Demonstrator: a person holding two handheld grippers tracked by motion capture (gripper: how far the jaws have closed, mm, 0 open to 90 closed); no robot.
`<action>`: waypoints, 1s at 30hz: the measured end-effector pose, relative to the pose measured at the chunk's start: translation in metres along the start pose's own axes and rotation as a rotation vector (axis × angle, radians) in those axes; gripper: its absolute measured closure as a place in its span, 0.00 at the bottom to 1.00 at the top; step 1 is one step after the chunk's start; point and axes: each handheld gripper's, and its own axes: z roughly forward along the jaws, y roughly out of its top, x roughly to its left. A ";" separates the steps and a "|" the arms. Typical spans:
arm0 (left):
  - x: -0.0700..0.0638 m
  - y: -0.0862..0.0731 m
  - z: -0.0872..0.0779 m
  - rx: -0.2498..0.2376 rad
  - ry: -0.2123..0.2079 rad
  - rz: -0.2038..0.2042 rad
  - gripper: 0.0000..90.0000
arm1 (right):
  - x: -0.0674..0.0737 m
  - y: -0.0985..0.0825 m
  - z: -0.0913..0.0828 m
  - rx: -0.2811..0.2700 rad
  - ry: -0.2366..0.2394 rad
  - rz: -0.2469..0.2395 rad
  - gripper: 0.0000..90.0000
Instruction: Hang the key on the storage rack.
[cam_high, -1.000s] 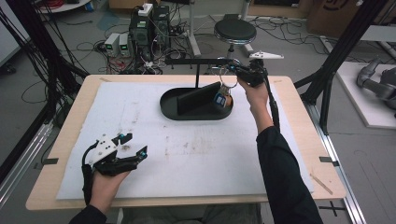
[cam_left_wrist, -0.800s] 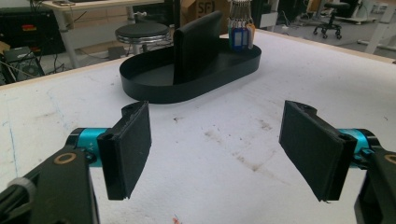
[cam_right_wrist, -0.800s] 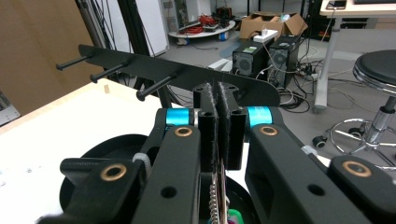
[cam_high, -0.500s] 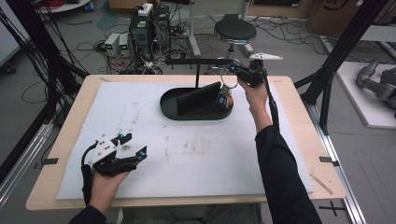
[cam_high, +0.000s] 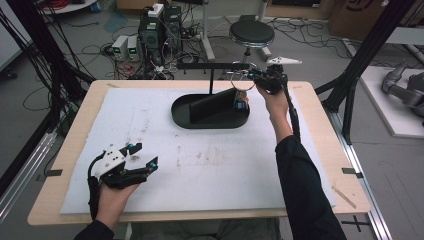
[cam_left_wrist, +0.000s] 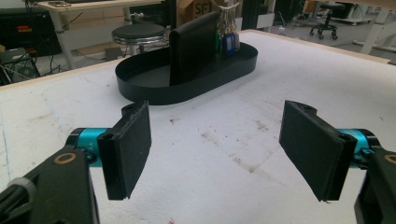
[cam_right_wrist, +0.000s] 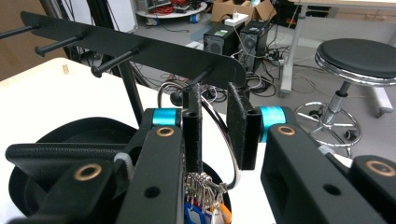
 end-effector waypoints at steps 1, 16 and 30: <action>0.000 0.000 0.000 0.001 0.000 0.000 0.28 | 0.000 0.000 -0.001 0.002 -0.014 0.003 0.81; 0.004 0.005 0.012 0.000 -0.011 0.014 0.28 | 0.005 -0.007 -0.087 -0.087 0.050 -0.033 0.51; 0.005 0.008 0.026 0.012 -0.009 0.031 0.28 | -0.003 -0.082 -0.160 -0.087 0.113 0.013 0.38</action>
